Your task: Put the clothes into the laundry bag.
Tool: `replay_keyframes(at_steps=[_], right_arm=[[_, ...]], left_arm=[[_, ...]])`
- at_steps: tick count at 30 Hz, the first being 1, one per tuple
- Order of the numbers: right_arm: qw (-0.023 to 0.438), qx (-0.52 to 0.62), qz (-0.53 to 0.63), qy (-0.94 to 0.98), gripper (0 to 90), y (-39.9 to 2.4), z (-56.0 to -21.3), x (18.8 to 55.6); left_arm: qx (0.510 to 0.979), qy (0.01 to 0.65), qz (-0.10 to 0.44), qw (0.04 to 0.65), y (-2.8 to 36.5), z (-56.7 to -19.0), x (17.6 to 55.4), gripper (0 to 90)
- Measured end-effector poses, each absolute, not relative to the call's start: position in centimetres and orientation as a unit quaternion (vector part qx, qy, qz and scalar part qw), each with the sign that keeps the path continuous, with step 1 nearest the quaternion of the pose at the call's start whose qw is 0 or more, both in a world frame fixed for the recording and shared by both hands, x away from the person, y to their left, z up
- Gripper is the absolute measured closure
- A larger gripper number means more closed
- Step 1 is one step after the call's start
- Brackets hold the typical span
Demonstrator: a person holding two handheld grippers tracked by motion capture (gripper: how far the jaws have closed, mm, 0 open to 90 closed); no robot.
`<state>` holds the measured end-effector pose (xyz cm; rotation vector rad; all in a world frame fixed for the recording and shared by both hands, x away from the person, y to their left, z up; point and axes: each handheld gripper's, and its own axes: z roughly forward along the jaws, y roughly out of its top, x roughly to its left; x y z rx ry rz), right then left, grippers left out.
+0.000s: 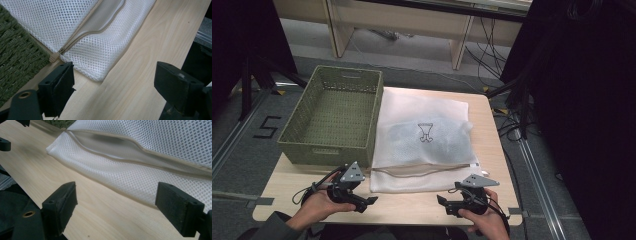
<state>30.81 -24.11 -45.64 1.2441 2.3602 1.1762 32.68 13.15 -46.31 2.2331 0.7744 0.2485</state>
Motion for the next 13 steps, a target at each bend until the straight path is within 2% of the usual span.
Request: replay_keyframes(at_steps=[2,3,13], right_arm=[[0.124,0.421,0.396,0.807,18.6,-24.18,-45.70,30.93],[0.111,0.432,0.399,0.801,18.8,-24.04,-45.74,30.83],[0.123,0.427,0.389,0.807,19.7,-24.43,-45.82,31.12]], left_arm=[[0.872,0.300,0.100,0.373,13.21,-46.32,32.82,16.1],[0.872,0.300,0.099,0.373,13.25,-46.33,32.88,16.1],[0.873,0.304,0.099,0.367,13.46,-46.48,33.12,16.0]])
